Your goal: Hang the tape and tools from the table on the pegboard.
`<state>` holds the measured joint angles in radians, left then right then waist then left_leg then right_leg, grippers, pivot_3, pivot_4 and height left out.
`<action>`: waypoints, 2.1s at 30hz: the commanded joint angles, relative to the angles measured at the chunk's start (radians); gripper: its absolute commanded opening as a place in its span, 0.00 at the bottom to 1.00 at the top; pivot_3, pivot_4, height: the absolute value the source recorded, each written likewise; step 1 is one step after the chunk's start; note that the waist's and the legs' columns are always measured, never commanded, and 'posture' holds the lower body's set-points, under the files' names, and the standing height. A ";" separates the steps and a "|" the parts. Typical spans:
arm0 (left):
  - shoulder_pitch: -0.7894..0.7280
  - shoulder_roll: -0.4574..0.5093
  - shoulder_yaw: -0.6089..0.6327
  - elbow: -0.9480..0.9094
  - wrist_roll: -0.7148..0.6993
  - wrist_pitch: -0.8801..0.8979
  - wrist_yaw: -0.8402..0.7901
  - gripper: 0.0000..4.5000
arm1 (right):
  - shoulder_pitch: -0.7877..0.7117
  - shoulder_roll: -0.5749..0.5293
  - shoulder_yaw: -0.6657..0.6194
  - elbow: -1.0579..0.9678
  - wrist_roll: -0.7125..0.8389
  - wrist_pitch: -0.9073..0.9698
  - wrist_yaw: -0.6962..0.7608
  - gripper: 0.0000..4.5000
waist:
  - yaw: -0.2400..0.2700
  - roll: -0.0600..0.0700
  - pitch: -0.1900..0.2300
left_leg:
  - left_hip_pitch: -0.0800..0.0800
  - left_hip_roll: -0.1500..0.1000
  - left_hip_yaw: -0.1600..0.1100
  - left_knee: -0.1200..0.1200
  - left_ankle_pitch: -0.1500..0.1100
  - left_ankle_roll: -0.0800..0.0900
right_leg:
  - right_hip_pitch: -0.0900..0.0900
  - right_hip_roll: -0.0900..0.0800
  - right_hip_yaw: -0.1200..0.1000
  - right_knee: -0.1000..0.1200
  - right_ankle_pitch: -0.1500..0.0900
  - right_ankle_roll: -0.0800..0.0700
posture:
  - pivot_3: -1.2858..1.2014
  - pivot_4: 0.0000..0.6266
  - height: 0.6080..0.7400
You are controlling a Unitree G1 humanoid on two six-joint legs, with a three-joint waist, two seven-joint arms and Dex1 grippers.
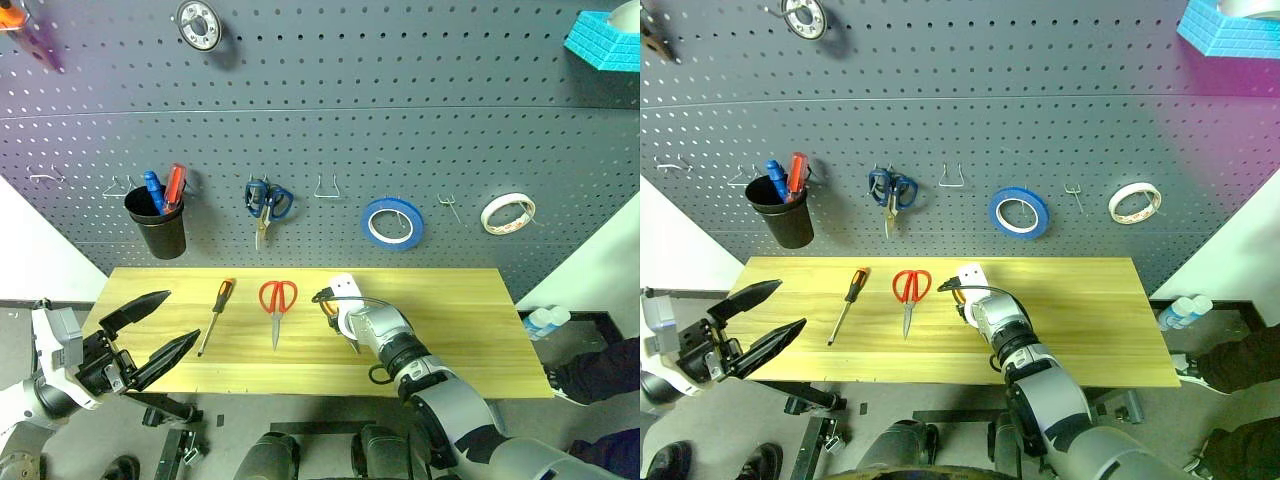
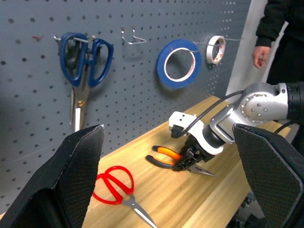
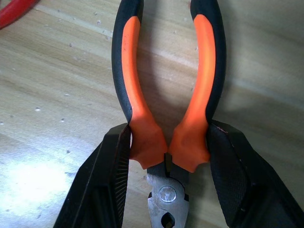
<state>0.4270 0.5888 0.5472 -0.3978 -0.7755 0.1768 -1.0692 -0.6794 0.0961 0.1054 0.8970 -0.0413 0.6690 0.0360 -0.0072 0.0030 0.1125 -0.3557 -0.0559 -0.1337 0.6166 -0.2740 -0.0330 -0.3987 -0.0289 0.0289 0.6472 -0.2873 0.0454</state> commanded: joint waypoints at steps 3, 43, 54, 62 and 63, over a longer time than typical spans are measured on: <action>-0.007 0.005 0.003 -0.030 -0.017 0.005 0.004 1.00 | -0.005 -0.015 -0.032 0.006 0.009 -0.025 -0.008 0.45 | -0.001 -0.001 0.000 | 0.000 0.000 0.000 0.000 0.000 0.000 | 0.000 0.000 0.000 0.000 0.000 0.000 | 0.58 0.18 1.00; -0.210 -0.010 -0.072 0.175 0.016 -0.022 -0.054 1.00 | 0.473 -0.299 -0.043 -0.847 0.409 -0.290 0.846 0.45 | -0.005 -0.007 0.007 | -0.015 0.001 -0.001 0.007 0.005 -0.009 | -0.011 0.000 -0.003 0.003 0.006 0.005 | 0.53 0.07 1.00; -0.232 -0.008 -0.091 0.195 0.026 -0.029 -0.058 1.00 | 0.446 -0.275 -0.070 -0.912 0.466 -0.397 0.827 0.45 | -0.005 -0.008 0.006 | -0.014 0.000 0.000 0.014 0.005 -0.009 | -0.007 0.001 -0.002 0.003 0.009 0.006 | 0.52 0.06 1.00; -0.259 -0.010 -0.103 0.218 0.037 -0.037 -0.061 1.00 | 0.359 -0.245 -0.088 -0.987 0.515 -0.378 0.768 0.45 | -0.007 -0.009 0.004 | -0.014 0.001 0.000 0.014 0.005 -0.010 | -0.008 0.001 -0.002 0.004 0.010 0.007 | 0.52 0.05 1.00; -0.263 -0.010 -0.104 0.220 0.037 -0.037 -0.061 1.00 | 0.352 -0.243 -0.089 -0.995 0.524 -0.371 0.762 0.45 | -0.006 -0.009 0.003 | -0.014 0.001 0.000 0.014 0.005 -0.010 | -0.008 0.001 -0.002 0.004 0.010 0.007 | 0.52 0.05 1.00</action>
<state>0.1797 0.5769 0.4393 -0.1683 -0.7395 0.1608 -1.1274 -0.3067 -0.1574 0.0273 -0.0454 0.4496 0.2996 0.8068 -0.0137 -0.0061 0.1156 -0.3698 -0.0554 -0.1334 0.6305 -0.2685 -0.0425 -0.4069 -0.0282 0.0270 0.6512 -0.2772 0.0523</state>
